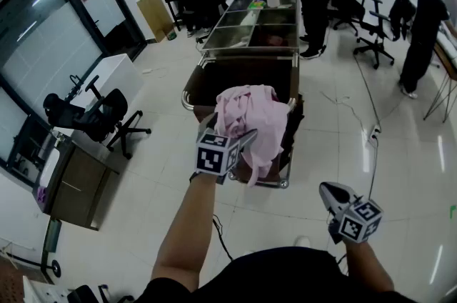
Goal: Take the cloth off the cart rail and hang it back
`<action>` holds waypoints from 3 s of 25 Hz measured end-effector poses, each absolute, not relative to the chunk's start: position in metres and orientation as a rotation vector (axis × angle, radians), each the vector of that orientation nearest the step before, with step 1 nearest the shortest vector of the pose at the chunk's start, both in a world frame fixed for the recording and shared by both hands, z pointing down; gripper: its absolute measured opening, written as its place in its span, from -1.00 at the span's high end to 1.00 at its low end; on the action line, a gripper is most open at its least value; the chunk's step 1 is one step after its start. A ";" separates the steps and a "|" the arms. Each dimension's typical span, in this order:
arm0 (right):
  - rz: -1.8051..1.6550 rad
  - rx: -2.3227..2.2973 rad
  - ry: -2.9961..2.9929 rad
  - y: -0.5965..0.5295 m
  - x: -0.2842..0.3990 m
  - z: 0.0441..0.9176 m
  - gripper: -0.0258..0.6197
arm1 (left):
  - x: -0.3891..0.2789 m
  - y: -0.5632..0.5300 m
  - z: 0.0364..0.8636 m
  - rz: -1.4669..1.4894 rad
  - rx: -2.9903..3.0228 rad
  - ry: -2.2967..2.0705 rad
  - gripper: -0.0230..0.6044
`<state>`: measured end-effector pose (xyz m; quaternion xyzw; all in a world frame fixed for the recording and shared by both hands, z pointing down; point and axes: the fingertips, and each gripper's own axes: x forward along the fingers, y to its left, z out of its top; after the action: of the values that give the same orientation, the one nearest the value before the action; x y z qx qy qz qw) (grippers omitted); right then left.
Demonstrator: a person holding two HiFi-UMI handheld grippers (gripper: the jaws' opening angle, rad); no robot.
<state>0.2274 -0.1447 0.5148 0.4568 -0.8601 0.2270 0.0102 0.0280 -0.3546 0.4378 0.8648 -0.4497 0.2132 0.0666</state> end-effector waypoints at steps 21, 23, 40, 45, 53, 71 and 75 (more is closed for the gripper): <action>0.794 1.437 -2.637 -0.155 0.299 0.543 0.86 | 0.057 -0.404 0.492 0.672 2.481 -1.517 -0.33; 0.795 1.441 -2.634 -0.153 0.298 0.545 0.86 | 0.057 -0.399 0.490 0.644 2.485 -1.493 0.05; 0.770 1.467 -2.637 -0.141 0.287 0.532 0.86 | 0.040 -0.390 0.363 -0.126 2.537 -1.322 0.44; 0.742 1.458 -2.651 -0.139 0.273 0.522 0.86 | 0.015 -0.362 0.299 -0.368 2.581 -1.307 0.44; 0.693 1.403 -2.675 -0.143 0.238 0.509 0.86 | -0.064 -0.283 0.195 -0.658 2.697 -1.380 0.44; 0.580 1.184 -2.787 -0.130 0.077 0.477 0.86 | -0.223 -0.152 0.225 -0.567 2.654 -1.512 0.44; 0.581 1.170 -2.778 -0.126 0.057 0.480 0.86 | -0.272 -0.119 0.214 -0.674 2.603 -1.560 0.44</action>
<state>0.0568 -0.1263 0.4799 0.3810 -0.9043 0.1892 0.0359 -0.2720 -0.1189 0.2141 0.8372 -0.5018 -0.2168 0.0166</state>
